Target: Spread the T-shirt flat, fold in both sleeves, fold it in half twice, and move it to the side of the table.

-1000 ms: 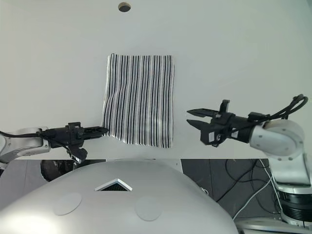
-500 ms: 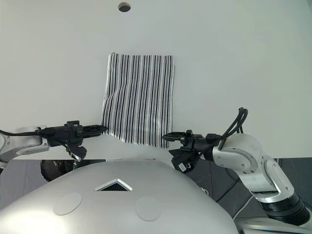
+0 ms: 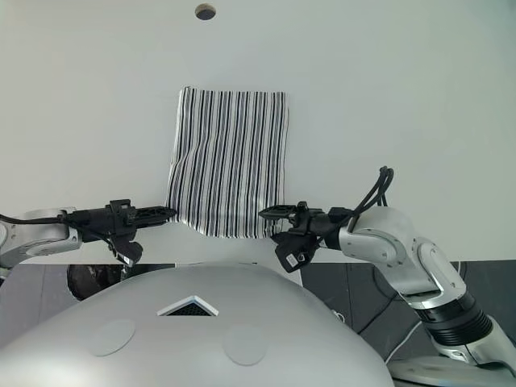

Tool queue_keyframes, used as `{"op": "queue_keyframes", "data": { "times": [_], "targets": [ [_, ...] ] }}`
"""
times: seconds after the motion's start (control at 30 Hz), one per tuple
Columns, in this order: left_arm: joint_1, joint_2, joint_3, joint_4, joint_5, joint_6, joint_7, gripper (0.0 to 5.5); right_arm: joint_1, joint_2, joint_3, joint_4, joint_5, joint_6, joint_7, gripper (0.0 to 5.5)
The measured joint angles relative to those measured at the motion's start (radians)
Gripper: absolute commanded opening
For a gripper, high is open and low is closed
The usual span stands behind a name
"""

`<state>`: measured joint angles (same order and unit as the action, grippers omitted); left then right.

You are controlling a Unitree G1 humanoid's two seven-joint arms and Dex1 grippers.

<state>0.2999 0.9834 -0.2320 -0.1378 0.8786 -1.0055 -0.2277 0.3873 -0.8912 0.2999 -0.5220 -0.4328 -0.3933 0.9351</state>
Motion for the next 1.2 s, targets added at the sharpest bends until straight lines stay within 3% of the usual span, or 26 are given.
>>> {"op": "queue_keyframes", "data": {
  "times": [0.37,0.8,1.2],
  "targets": [
    [0.006,0.000,0.002,-0.002,-0.006,0.015,0.000,0.01,-0.032,0.000,0.040,0.044,0.000,-0.026,-0.068,3.00],
    [0.020,0.004,0.034,-0.003,-0.012,0.017,0.000,0.01,-0.001,-0.067,-0.019,0.079,0.001,-0.060,-0.155,3.00],
    [0.009,0.004,0.031,-0.029,-0.052,0.017,-0.029,0.01,-0.100,-0.001,0.087,0.114,-0.019,-0.075,-0.156,3.00]
  ]
}}
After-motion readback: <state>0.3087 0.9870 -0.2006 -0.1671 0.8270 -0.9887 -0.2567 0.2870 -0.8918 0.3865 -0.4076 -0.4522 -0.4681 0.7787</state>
